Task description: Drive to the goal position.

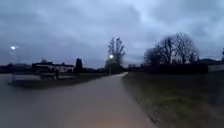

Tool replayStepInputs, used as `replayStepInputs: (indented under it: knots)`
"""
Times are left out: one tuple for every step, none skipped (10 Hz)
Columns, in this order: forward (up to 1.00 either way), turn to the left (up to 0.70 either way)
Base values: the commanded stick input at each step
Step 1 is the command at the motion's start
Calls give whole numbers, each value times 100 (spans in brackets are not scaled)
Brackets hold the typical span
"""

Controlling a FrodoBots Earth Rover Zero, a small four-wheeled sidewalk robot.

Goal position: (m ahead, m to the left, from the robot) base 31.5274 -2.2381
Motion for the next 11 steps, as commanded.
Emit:
replayStepInputs:
  knots:
    - [100, 4]
    - [100, 4]
    - [100, 4]
    - [100, 4]
    - [100, 4]
    - [100, 4]
    - [100, 4]
    - [100, 4]
    - [100, 4]
    - [100, 4]
    - [100, 4]
